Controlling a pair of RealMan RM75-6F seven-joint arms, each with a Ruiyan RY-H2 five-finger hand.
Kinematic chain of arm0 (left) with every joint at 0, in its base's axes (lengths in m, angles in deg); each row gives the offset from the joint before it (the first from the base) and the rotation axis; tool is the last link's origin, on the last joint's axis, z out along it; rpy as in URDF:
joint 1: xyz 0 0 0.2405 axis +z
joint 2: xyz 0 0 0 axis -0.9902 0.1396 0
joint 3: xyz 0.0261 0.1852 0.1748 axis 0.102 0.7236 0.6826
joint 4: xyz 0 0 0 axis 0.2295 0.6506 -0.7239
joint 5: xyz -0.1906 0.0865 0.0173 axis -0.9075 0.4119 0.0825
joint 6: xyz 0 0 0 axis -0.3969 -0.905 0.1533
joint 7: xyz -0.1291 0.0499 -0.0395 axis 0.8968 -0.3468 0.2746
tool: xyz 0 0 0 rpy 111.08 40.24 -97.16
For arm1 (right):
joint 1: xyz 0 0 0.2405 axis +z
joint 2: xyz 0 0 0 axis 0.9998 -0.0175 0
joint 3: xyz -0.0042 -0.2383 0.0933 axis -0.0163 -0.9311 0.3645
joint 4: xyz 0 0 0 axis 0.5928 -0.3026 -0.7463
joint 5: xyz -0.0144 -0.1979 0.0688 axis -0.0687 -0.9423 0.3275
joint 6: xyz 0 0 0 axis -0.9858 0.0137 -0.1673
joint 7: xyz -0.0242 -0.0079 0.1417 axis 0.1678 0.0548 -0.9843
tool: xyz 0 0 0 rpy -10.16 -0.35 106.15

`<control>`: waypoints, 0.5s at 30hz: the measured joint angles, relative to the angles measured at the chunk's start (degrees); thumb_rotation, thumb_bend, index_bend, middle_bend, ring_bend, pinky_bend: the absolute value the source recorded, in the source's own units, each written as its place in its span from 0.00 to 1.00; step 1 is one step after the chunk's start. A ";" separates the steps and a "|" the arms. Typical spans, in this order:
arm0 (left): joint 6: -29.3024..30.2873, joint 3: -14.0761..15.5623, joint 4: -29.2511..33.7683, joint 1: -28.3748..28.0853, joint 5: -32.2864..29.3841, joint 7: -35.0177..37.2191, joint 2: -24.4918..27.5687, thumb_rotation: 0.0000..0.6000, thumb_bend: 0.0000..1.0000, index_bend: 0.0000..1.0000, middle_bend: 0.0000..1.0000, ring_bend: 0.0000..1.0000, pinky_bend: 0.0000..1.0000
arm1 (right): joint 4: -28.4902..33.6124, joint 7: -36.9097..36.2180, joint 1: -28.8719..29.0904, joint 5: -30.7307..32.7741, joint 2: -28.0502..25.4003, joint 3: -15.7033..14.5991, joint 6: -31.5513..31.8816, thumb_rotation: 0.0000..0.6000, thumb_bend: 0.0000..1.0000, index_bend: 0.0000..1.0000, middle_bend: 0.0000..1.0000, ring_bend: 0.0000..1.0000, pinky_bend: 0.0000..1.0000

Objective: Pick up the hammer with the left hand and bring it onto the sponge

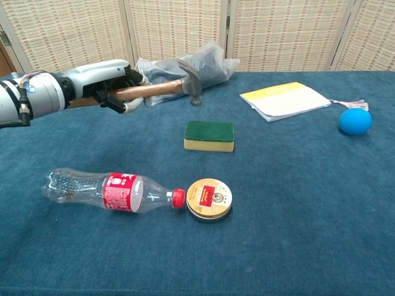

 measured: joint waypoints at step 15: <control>-7.13 0.94 -4.98 -4.77 -1.68 -5.06 -5.37 1.00 0.58 0.72 0.92 0.88 0.93 | -0.08 -0.35 -0.92 0.32 -0.25 -0.15 1.04 1.00 0.35 0.37 0.43 0.29 0.30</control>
